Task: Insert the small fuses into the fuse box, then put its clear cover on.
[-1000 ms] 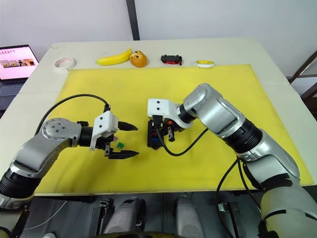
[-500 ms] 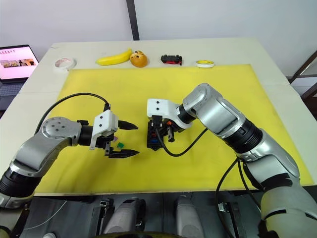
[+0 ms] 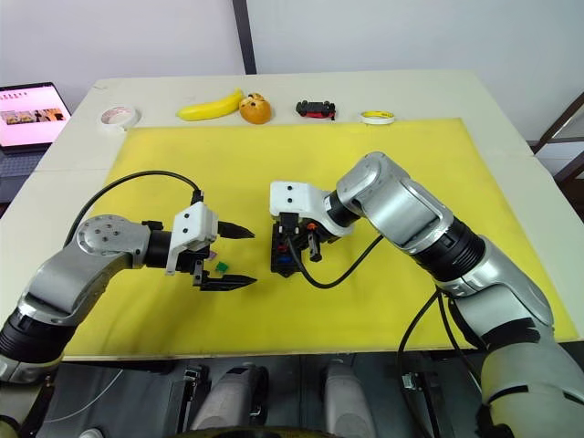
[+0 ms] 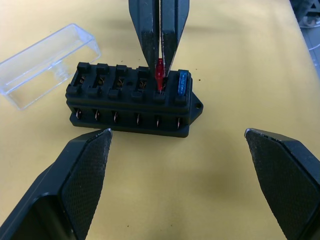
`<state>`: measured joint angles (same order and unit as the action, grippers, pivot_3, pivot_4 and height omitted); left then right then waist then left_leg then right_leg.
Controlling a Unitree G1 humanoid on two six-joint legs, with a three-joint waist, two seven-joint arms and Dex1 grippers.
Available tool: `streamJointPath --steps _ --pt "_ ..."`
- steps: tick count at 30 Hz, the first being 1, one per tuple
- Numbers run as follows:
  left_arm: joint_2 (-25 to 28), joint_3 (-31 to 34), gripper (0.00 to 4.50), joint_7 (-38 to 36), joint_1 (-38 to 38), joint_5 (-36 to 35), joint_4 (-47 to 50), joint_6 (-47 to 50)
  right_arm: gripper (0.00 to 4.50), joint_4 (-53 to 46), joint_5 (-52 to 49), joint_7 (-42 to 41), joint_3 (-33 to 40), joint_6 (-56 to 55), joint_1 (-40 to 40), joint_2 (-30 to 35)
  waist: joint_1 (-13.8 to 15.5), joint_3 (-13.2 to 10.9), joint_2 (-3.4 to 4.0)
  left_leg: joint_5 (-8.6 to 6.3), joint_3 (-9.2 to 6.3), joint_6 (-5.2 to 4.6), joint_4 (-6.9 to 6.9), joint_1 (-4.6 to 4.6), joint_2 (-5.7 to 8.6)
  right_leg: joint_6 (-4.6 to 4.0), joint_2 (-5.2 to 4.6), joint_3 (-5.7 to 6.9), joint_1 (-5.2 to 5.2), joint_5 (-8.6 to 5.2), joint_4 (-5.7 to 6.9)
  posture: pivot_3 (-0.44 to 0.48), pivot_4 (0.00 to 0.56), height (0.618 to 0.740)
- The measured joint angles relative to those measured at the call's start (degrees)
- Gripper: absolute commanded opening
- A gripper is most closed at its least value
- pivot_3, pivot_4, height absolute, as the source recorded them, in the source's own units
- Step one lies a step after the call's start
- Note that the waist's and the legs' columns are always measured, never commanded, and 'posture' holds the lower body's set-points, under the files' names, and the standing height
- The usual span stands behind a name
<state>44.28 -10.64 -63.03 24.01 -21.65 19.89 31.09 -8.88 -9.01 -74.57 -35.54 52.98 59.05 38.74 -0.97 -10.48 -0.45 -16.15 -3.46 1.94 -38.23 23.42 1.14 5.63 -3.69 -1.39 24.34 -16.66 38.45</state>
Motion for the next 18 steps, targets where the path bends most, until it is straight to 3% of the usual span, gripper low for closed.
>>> streamJointPath --steps 18 --pt "0.0 -0.28 4.5 0.02 0.03 -0.02 0.41 0.92 0.02 -0.06 0.72 0.03 -0.14 0.59 -0.25 0.19 0.01 0.0 0.0 0.0 0.0 0.0 0.0 0.0 0.0 0.0 0.0 0.0 0.0 0.0 0.0 0.0 0.15 0.74"
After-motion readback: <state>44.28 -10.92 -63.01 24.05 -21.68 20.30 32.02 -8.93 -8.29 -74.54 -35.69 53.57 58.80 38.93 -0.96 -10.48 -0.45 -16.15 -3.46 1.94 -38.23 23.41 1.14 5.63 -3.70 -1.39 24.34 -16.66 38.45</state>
